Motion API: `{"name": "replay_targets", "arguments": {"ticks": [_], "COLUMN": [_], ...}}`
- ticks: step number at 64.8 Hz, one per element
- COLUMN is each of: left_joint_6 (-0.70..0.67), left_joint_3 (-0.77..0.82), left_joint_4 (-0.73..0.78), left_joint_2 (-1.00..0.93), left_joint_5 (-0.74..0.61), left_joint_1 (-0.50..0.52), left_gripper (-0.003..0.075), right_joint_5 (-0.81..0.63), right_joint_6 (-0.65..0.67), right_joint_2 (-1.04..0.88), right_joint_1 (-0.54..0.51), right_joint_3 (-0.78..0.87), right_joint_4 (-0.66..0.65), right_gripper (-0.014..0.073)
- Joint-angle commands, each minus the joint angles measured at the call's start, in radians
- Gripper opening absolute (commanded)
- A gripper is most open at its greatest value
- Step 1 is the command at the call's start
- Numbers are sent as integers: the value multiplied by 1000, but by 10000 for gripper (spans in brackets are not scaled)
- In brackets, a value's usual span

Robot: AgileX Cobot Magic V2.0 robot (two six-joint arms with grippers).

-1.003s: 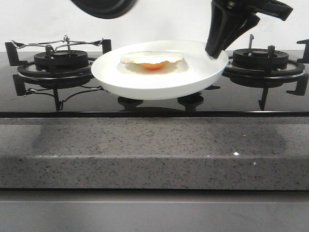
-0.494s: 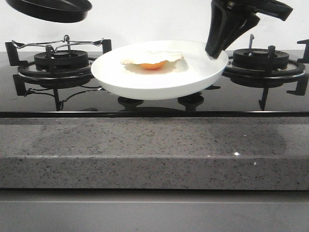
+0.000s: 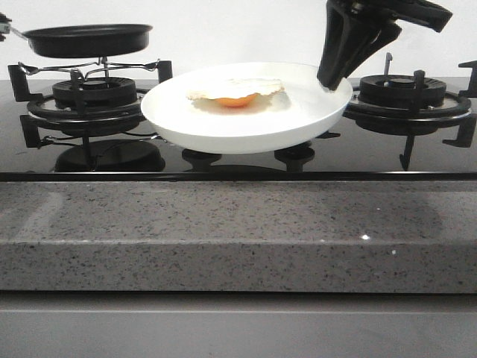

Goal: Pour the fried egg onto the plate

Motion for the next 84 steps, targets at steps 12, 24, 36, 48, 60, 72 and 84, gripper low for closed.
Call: {"name": "replay_targets", "arguments": {"ticks": [12,24,36,48,60,72,84], "left_joint_6": [-11,-11,-4,-2,-2,4,21], "left_joint_3": [-35,-35,-35,-36,-36,-36,-36], "left_joint_4": [17,-6,-24,-18,-15,59,298], "left_joint_2": [-52,-52,-52,-54,-74,-169,-356], "left_joint_5": [15,44,67,82,140,119,71], "left_joint_1": [6,6,13,75,168,211,164], "left_gripper": [15,283,575,589,589,560,543], "right_joint_5": [-40,-40,-40,-40,-40,-40,-40], "right_joint_6": [-8,-8,-8,-8,-8,-8,-8], "right_joint_2": [-45,-45,-45,-45,-45,-45,-45], "right_joint_1": [-2,-2,-2,-2,-2,-2,-2], "right_joint_3": [-25,-25,-25,-25,-25,-25,-25], "right_joint_4": [17,17,17,17,17,17,17], "right_gripper": [-62,-62,-62,-62,-62,-62,-62]}}
